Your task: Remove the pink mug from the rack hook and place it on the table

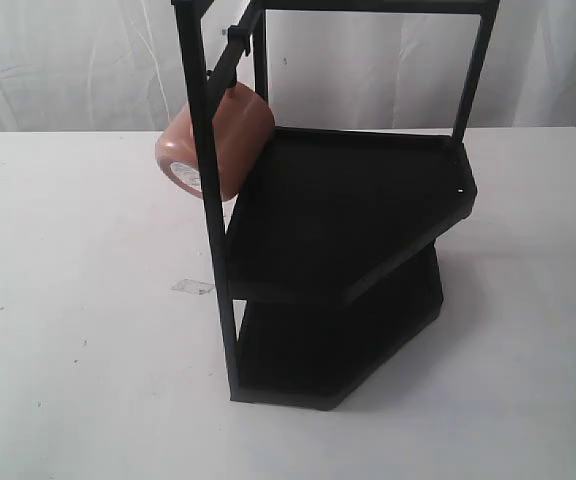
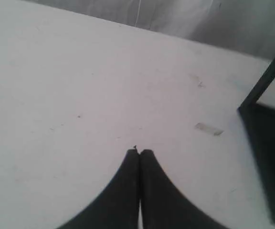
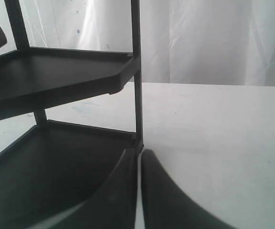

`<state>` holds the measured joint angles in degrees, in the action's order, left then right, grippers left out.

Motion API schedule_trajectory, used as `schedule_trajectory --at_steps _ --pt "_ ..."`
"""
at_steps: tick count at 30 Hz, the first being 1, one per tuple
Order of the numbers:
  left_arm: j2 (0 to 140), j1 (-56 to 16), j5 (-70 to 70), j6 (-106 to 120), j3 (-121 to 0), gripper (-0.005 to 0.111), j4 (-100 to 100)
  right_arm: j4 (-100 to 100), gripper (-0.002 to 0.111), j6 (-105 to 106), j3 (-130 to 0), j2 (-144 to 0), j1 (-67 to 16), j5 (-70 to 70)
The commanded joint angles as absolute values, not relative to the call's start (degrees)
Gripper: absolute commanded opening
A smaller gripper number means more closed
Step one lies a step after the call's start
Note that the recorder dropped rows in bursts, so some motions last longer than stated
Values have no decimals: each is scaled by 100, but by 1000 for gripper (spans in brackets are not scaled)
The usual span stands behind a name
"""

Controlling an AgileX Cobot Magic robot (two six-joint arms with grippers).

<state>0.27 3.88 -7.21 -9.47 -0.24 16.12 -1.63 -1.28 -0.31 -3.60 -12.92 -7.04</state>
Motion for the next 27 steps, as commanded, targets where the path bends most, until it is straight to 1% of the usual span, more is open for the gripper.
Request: schedule_trajectory --at_steps 1,3,5,7,8,11,15,22,27 --pt "0 391 -360 -1423 0 0 2312 -179 3 -136 0 -347 -1245 -679" --pt "0 391 -269 -1691 0 0 2327 -179 3 -136 0 -347 -1245 -679" --pt "0 391 -761 -1969 -141 0 2399 -179 3 -136 0 -347 -1245 -679" --pt "0 391 -1722 -1379 -815 0 2484 -179 3 -136 0 -347 -1245 -679" --pt "0 391 -2206 -711 -1231 0 2745 -179 3 -136 0 -347 -1245 -679" --pt "67 391 -3076 478 -2098 0 3351 -179 3 -136 0 -347 -1245 -679" --pt "766 391 -3954 653 -2842 0 3427 -179 3 -136 0 -347 -1245 -679" --pt "2366 372 -4103 1534 -3341 0 3662 -179 3 -242 0 -347 -1245 -679" --pt "3502 96 -3837 3057 -3515 0 4699 -169 3 -243 0 -347 -1245 -679"
